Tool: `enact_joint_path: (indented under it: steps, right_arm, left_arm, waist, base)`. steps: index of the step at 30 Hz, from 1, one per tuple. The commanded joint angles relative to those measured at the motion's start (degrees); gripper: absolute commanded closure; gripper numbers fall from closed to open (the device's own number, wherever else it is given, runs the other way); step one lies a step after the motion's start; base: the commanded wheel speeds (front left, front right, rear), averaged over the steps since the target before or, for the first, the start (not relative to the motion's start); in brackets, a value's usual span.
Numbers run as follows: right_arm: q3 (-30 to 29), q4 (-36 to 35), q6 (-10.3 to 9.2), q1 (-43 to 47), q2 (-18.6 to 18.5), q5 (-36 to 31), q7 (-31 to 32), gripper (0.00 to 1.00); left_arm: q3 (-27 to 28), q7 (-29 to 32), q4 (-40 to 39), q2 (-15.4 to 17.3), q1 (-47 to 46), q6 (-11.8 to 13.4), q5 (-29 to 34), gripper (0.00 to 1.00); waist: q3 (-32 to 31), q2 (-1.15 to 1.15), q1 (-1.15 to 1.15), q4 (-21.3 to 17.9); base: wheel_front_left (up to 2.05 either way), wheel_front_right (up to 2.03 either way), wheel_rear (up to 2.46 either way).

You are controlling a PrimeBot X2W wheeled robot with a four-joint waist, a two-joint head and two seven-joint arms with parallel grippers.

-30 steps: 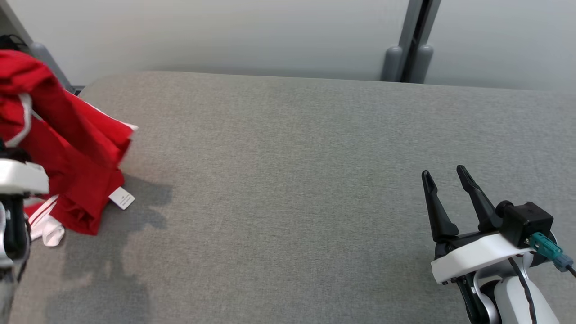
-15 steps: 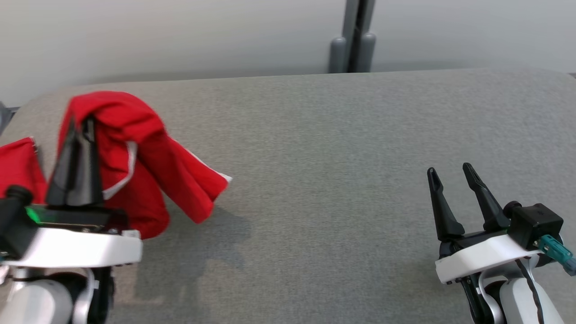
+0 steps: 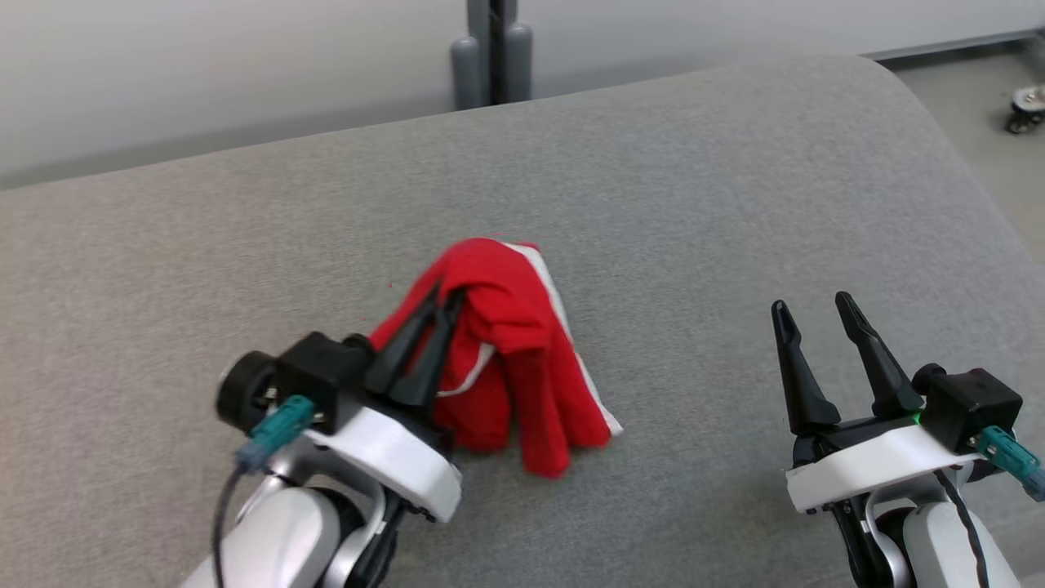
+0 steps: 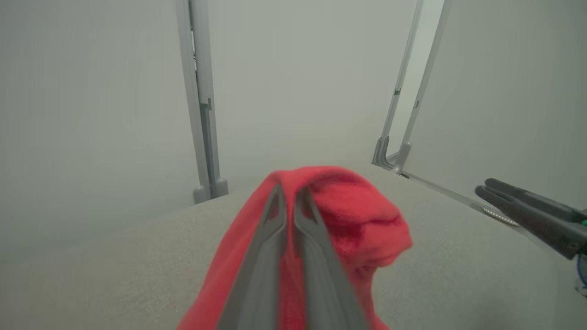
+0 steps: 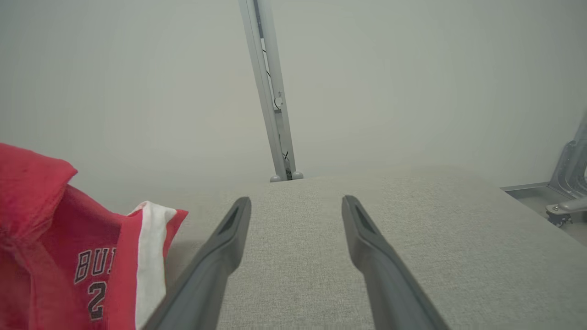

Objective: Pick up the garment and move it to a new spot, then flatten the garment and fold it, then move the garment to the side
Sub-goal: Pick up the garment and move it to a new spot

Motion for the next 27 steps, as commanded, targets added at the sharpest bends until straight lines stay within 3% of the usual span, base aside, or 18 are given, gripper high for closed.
enact_joint_path:
  steps: [1, 10, 11, 12, 13, 20, 27]
  right_arm:
    - [-0.14, 0.11, 0.00, -0.26, -0.23, 0.64, -0.55, 0.00]
    - [-0.05, 1.48, 0.00, -0.26, -0.23, 1.72, -1.94, 0.00]
    - [-0.03, 1.71, 0.00, -0.35, -0.23, 1.98, -2.11, 0.00]
    - [-0.08, 1.88, 0.00, -0.42, -0.23, 2.05, -2.22, 0.00]
    - [-0.16, 2.11, 0.00, -0.44, -0.24, 2.02, -2.30, 0.00]
    - [-0.56, 2.97, 0.00, -0.40, -0.24, 1.90, -2.66, 0.00]
    - [-1.41, 2.07, 0.00, 0.71, -0.25, 0.69, -1.69, 0.00]
  left_arm:
    - [-0.88, 0.33, 1.82, -0.67, -1.25, -0.93, -0.19, 1.00]
    - [-6.77, 0.98, 15.88, -5.35, -4.69, -6.08, -0.84, 1.00]
    - [-6.99, 0.72, 16.84, -5.76, -5.00, -6.43, -0.89, 0.92]
    - [-7.17, 0.23, 17.60, -6.23, -5.32, -6.63, -0.91, 0.59]
    - [-7.51, -0.13, 18.26, -6.63, -5.41, -7.01, -0.84, 0.00]
    - [-7.03, -5.55, 17.63, -7.95, -3.95, -8.60, -2.07, 0.00]
    - [-1.72, -10.64, 13.74, -5.23, 0.03, -4.22, -2.83, 0.00]
  waist:
    - [1.00, 0.00, 0.00, -2.03]
    - [2.72, 0.00, 0.00, -3.68]
    - [2.79, 0.00, 0.00, -3.57]
    - [2.79, 0.00, 0.00, -3.35]
    - [2.72, 0.00, 0.00, -3.02]
    - [1.15, 0.00, 0.00, 0.17]
    - [-0.86, 0.00, 0.00, 4.30]
  base:
    - [0.00, 0.00, 0.00]
    - [0.00, 0.00, 0.00]
    - [0.00, 0.00, 0.00]
    - [0.00, 0.00, 0.00]
    - [0.00, 0.00, 0.00]
    - [0.00, 0.00, 0.00]
    - [0.00, 0.00, 0.00]
